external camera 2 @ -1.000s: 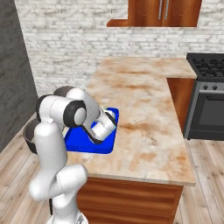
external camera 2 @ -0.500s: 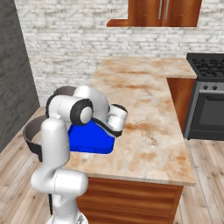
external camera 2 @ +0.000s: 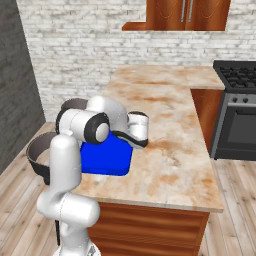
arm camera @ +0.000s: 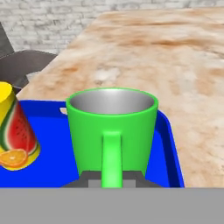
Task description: There is a tray on the dining counter. Grab the cup, mug, and pitcher and place them on the tray. The pitcher may be placed next to the tray if it cannot fit the tray.
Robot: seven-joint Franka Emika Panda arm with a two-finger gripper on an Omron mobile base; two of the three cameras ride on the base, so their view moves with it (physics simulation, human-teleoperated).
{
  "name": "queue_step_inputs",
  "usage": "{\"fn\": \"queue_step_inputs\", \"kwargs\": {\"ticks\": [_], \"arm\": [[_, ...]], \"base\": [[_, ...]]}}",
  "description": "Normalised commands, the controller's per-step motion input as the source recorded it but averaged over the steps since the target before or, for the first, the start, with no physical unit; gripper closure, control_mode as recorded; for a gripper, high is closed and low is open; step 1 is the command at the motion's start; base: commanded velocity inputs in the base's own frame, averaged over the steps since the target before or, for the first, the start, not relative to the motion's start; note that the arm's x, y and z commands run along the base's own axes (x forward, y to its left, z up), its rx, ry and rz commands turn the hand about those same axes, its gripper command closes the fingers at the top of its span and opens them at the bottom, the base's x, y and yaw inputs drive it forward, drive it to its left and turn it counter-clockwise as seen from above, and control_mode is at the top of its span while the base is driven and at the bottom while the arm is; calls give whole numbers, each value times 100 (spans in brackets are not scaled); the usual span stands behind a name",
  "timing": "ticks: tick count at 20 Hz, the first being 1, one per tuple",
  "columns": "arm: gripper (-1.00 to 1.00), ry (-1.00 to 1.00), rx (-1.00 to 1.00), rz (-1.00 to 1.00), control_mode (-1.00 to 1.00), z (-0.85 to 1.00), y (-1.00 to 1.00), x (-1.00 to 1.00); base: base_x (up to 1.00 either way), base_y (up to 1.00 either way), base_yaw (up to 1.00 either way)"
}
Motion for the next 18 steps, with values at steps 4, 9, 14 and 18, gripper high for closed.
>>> {"fn": "queue_step_inputs", "kwargs": {"ticks": [4, 9, 14, 18], "arm": [[100, -21, 0, 0, -100, -12, 0, -15], [100, -19, 0, 0, -100, -16, 0, -22], [100, -3, 0, 0, -100, -21, 0, -13], [100, 0, 0, 0, -100, -22, 3, -1]], "base": [[0, 0, 0], [0, 0, 0], [0, 0, 0], [0, 0, 0]]}}
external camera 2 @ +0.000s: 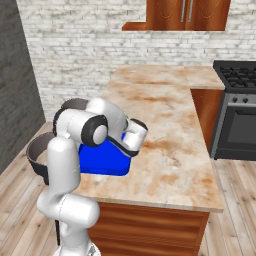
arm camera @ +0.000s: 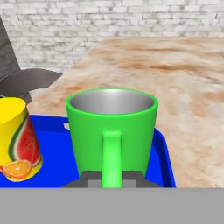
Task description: There is a tray on the dining counter. Grab the cup, mug, and pitcher and place them on the tray. The pitcher may be placed next to the tray if it cannot fit the tray.
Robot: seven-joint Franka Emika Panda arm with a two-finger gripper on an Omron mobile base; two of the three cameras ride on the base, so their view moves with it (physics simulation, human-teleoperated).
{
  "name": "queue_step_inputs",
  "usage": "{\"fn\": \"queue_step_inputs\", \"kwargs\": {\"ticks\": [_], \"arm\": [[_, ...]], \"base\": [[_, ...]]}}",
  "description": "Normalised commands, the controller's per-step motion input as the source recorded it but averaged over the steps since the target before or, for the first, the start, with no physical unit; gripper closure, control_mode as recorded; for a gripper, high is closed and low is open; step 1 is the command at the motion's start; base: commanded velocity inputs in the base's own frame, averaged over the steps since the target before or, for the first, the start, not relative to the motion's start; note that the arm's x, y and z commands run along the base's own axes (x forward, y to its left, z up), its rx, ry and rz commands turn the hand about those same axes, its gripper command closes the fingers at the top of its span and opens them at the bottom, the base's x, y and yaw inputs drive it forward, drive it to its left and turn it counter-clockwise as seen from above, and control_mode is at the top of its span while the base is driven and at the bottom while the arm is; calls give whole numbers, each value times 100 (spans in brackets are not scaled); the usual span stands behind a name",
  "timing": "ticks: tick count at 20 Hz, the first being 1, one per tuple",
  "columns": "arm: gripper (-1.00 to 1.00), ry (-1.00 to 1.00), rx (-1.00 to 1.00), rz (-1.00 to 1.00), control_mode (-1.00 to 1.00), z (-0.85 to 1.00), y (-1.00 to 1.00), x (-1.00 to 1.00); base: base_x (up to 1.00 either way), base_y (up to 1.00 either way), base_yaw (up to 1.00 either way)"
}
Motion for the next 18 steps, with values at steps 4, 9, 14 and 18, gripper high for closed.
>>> {"fn": "queue_step_inputs", "kwargs": {"ticks": [4, 9, 14, 18], "arm": [[100, 0, 0, 0, -100, -11, 0, 0], [100, 0, 0, 0, -100, -13, 0, 0], [100, 0, 0, 0, -100, -13, 0, 0], [100, 0, 0, 0, -100, -9, 0, 0]], "base": [[0, 0, 0], [0, 0, 0], [0, 0, 0], [0, 0, 0]]}}
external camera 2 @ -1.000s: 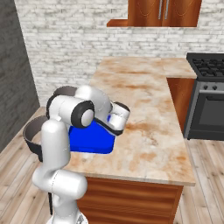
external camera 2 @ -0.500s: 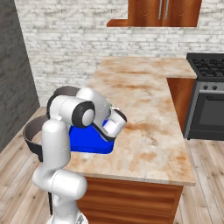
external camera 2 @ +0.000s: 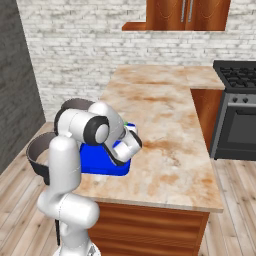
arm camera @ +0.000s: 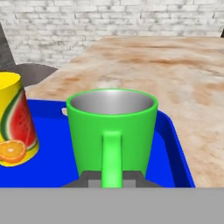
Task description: There is a tray on the dining counter. Grab the cup, mug, and pitcher and place them on the tray. The pitcher may be placed next to the tray if it cannot fit the tray.
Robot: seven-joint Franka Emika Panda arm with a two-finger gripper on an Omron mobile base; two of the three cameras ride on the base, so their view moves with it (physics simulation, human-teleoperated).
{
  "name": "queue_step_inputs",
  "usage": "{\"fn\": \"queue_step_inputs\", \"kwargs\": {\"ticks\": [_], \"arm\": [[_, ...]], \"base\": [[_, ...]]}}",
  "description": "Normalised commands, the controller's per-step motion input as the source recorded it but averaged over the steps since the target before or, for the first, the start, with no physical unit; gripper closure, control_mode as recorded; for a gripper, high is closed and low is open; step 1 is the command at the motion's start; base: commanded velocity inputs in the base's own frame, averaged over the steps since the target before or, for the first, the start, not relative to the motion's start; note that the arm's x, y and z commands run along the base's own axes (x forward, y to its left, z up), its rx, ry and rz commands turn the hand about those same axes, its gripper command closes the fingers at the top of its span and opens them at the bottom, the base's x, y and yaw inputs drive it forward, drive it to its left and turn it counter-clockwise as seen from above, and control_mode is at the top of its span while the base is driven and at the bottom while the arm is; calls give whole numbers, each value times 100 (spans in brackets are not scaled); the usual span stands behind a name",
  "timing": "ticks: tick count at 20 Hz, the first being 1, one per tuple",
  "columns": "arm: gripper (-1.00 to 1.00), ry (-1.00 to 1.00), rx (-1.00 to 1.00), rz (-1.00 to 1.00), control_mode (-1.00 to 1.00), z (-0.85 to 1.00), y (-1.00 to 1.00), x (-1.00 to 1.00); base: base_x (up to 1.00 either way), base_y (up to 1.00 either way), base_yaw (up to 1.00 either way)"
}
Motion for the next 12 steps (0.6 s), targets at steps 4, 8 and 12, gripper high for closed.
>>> {"fn": "queue_step_inputs", "kwargs": {"ticks": [4, 8, 12], "arm": [[100, 0, 0, 0, -100, -9, 0, 0], [100, 0, 0, 0, -100, -7, 0, 0], [100, 0, 0, 0, -100, -12, 0, 0]], "base": [[0, 0, 0], [0, 0, 0], [0, 0, 0]]}}
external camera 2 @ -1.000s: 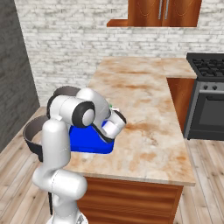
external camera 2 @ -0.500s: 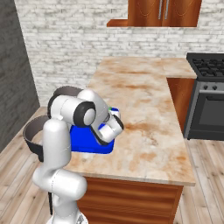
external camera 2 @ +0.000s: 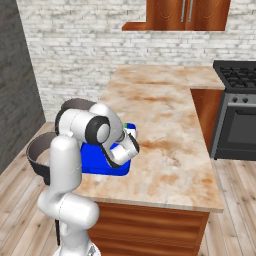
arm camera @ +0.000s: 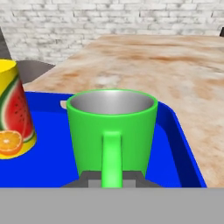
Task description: There is a tray on the dining counter. Grab the cup, mug, and pitcher and place them on the tray. The pitcher may be placed next to the tray if it cannot fit the tray.
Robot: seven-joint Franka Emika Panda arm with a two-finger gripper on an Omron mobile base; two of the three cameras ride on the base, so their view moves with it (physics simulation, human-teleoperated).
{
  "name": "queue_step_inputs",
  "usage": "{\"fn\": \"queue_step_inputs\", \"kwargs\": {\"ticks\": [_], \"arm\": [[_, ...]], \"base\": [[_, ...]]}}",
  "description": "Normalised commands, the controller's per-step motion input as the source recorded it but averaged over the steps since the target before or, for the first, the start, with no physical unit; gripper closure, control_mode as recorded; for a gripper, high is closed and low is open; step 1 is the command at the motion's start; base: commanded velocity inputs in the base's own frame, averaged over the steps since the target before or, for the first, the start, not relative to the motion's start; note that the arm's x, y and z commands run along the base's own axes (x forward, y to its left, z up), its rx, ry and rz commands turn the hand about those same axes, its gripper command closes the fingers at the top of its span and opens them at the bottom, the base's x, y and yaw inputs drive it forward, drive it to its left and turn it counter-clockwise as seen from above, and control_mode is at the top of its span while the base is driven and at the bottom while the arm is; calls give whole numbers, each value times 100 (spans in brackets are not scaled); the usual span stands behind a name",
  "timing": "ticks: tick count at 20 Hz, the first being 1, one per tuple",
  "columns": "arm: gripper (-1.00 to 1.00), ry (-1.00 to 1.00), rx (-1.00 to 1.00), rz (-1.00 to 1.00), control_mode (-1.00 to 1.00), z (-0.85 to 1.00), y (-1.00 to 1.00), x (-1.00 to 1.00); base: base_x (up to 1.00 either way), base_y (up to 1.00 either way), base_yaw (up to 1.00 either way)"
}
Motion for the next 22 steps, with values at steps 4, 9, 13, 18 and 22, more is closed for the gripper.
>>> {"fn": "queue_step_inputs", "kwargs": {"ticks": [4, 9, 13, 18, 22], "arm": [[100, 0, 0, 0, -100, -7, 0, 0], [100, 0, 0, 0, -100, -8, 0, 0], [100, 0, 0, 0, -100, 0, 0, 0], [100, 0, 0, 0, -100, 0, 0, 0], [100, 0, 0, 0, -100, 0, 0, 0]], "base": [[0, 0, 0], [0, 0, 0], [0, 0, 0], [0, 0, 0], [0, 0, 0]]}}
